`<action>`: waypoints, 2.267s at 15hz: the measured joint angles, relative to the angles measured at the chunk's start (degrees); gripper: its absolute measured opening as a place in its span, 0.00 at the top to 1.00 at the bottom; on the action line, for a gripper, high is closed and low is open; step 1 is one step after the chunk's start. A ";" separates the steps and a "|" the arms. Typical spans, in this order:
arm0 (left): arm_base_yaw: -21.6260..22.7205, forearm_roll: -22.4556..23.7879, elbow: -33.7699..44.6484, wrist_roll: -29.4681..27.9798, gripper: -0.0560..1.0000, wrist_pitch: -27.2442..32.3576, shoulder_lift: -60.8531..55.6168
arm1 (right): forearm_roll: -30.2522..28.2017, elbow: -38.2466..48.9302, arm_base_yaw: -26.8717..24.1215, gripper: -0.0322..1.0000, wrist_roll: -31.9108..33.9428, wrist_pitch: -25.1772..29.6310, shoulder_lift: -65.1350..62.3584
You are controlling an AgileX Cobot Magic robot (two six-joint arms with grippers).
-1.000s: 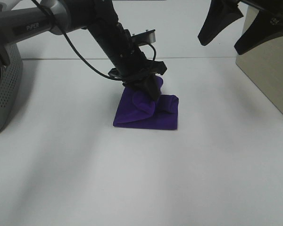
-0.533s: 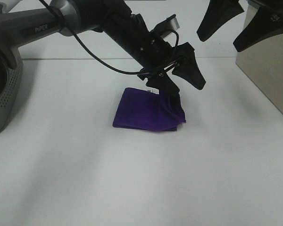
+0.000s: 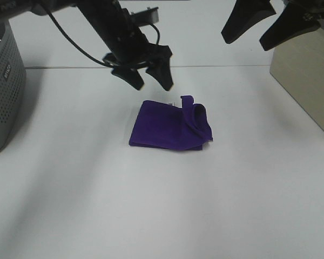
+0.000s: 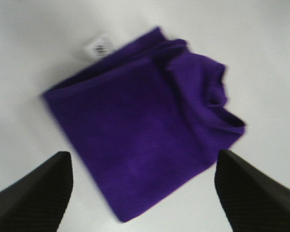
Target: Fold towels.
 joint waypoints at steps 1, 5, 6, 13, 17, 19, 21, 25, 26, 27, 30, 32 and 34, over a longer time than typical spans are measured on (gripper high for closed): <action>1.26 6.47 0.00 -3.09 0.24 0.06 -1.78 | 3.38 0.00 0.00 0.17 -4.64 -1.32 2.64; 5.50 14.27 0.00 -7.45 0.24 0.11 -6.47 | 18.79 -0.52 1.89 0.17 -23.38 -2.01 14.21; 5.61 14.27 0.00 -7.45 0.24 0.17 -7.39 | 20.00 -2.01 3.27 0.17 -26.41 -2.01 17.99; 5.61 12.43 0.00 -7.45 0.24 0.17 -7.91 | 10.94 -18.96 8.65 0.17 -26.36 -1.95 37.36; 5.61 12.32 0.00 -6.53 0.24 0.17 -7.91 | 5.16 -19.82 8.65 0.18 -24.41 -1.89 40.68; 5.61 12.43 0.00 -6.47 0.24 0.17 -7.91 | 0.34 -19.82 7.85 0.18 -21.26 -1.78 40.74; 5.61 12.55 0.00 -6.47 0.24 0.17 -7.91 | -0.34 -19.82 6.07 0.18 -20.00 -1.38 40.74; 5.61 12.66 0.00 -6.13 0.24 0.17 -6.93 | 2.69 -19.88 0.69 0.20 -20.11 0.74 40.74; 5.61 12.66 0.00 -6.13 0.24 0.17 -6.65 | 3.61 -19.88 0.69 0.20 -20.23 0.86 40.74; 5.61 12.66 0.00 -6.13 0.24 0.17 -6.59 | 4.76 -19.94 0.69 0.20 -20.23 1.15 40.74; 5.61 12.66 0.00 -5.67 0.24 0.17 -6.59 | 5.39 -21.14 0.69 0.20 -20.17 2.86 39.36; 5.61 13.12 0.00 -5.50 0.24 0.17 -6.59 | 5.16 -23.38 0.69 0.20 -17.19 3.15 35.12; 5.61 14.38 0.00 -5.50 0.24 0.23 -6.82 | 0.40 -26.07 0.69 0.15 -9.17 3.27 29.97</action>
